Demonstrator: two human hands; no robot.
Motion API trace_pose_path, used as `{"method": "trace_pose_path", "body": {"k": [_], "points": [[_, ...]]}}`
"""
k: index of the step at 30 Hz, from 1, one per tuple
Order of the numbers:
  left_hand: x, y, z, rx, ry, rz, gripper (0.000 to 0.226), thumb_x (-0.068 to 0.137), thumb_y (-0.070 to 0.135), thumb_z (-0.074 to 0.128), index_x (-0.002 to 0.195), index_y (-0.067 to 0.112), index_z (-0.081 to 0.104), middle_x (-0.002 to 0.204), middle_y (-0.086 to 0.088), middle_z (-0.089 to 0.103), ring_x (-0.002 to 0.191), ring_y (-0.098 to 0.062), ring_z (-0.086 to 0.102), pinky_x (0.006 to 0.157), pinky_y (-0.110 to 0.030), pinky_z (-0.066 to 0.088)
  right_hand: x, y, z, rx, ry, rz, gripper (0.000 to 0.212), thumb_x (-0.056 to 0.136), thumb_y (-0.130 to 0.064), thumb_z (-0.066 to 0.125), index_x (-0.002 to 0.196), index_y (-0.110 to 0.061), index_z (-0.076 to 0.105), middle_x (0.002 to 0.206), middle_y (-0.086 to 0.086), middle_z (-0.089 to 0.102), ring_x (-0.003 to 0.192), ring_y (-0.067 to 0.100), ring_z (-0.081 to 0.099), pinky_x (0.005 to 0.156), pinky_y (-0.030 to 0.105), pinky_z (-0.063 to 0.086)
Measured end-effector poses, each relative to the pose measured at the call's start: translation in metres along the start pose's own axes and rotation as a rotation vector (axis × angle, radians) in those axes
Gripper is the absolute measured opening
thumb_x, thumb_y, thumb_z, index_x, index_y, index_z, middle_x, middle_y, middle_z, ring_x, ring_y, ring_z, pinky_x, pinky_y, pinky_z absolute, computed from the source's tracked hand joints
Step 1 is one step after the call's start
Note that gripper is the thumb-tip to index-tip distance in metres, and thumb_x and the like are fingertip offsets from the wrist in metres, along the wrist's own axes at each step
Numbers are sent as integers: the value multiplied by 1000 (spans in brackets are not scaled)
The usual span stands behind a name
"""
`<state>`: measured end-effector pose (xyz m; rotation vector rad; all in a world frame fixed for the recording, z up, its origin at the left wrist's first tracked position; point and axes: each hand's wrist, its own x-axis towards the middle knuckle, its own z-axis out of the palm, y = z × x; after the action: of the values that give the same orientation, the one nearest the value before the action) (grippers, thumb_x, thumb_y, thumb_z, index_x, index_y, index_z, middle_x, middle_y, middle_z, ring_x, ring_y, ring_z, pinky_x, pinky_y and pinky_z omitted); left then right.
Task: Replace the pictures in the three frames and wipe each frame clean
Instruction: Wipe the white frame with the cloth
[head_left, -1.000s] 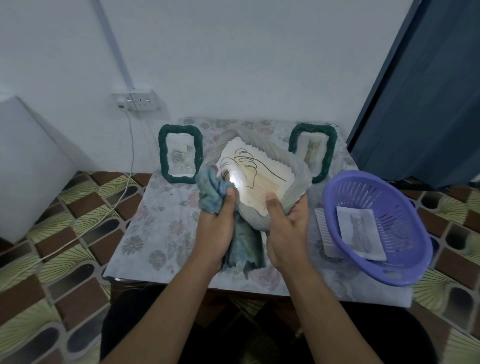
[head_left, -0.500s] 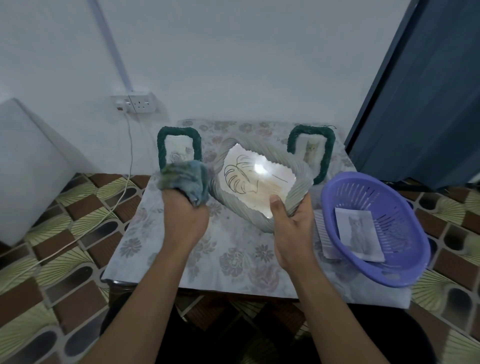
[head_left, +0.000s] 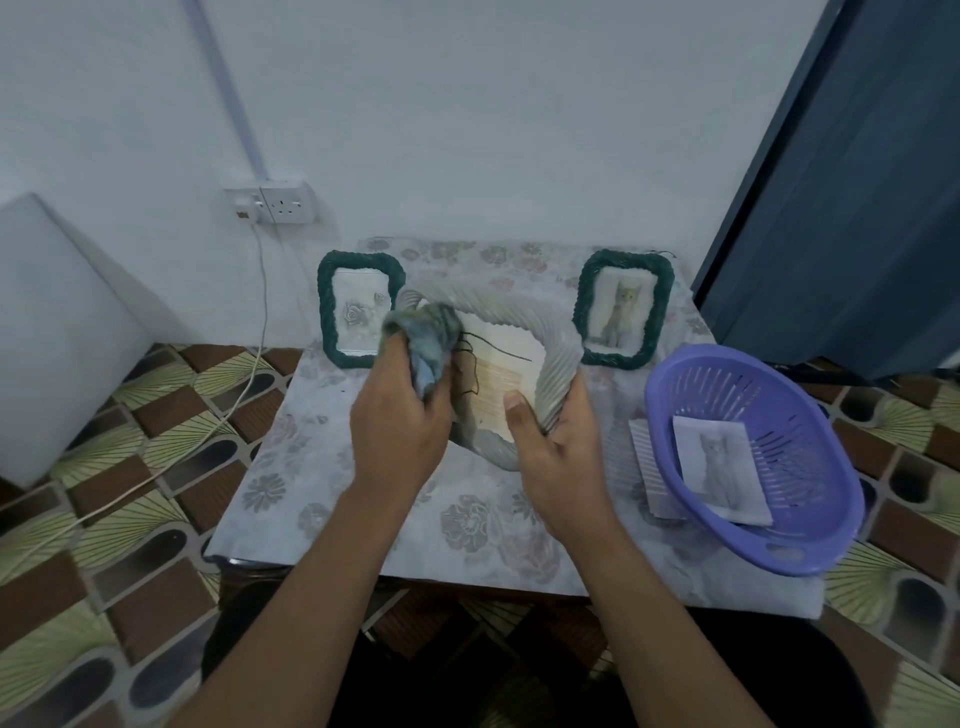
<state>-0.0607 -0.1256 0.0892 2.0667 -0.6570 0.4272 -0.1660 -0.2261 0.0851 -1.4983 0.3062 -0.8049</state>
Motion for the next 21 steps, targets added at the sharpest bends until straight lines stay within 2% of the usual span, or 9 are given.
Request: {"method": "trace_pose_path", "body": {"k": [3,6,8,10,12,14,17,19,21], "points": [[-10,16,1,-23,-39,87,47,92,38,47,115,0,61,75,-9,64,61,-24,58,55,-27,39,3,2,2,-41,-30,-8,39,98,1,55,134,-14,51,121,-8,66,116,6,63,96,24,51],[-15,19,5,21,-111,212,46,90,45,43,98,4,63,63,-2,57,51,-25,54,48,-28,40,4,6,0,-23,-50,18,36,98,-3,55,134,-11,52,119,1,69,114,17,66,95,41,56],[-6,11,5,105,-99,185,46,86,49,41,88,8,61,59,-3,53,51,-29,52,50,-28,34,3,5,-5,-51,-51,13,38,98,0,55,134,-11,52,120,-2,68,115,12,64,97,33,53],[7,1,2,159,-90,70,39,82,52,37,73,16,49,57,1,45,54,-30,49,55,-29,31,1,3,-9,-78,-66,3,39,98,-1,57,132,-18,52,118,-11,66,113,3,62,95,21,49],[16,-6,0,158,-108,-44,35,77,54,33,63,22,38,55,5,42,55,-27,46,56,-30,29,0,0,-10,-78,-87,-4,40,98,0,57,129,-24,51,117,-15,65,112,0,62,95,17,48],[18,-3,1,131,-120,-71,33,75,51,34,58,23,34,53,5,41,51,-22,42,52,-30,24,0,0,-10,-77,-87,-5,39,98,0,56,129,-23,51,118,-14,66,115,2,62,97,19,48],[9,12,4,71,-209,29,29,75,37,45,52,23,33,47,9,37,45,-8,37,47,-27,21,3,5,-12,-94,-79,-12,36,97,-4,57,132,-16,54,120,-9,67,116,8,63,98,28,51],[1,19,5,28,-275,103,31,74,32,49,51,25,30,44,9,33,43,-5,35,46,-22,20,4,6,-14,-97,-71,-8,38,96,-11,57,133,-13,54,123,-3,67,117,12,63,100,35,52],[-1,21,4,17,-300,140,31,74,37,47,52,26,28,44,9,32,43,-6,34,47,-22,20,5,5,-17,-99,-70,-9,38,96,-10,57,133,-12,55,123,-1,67,117,13,63,100,36,52]]}}
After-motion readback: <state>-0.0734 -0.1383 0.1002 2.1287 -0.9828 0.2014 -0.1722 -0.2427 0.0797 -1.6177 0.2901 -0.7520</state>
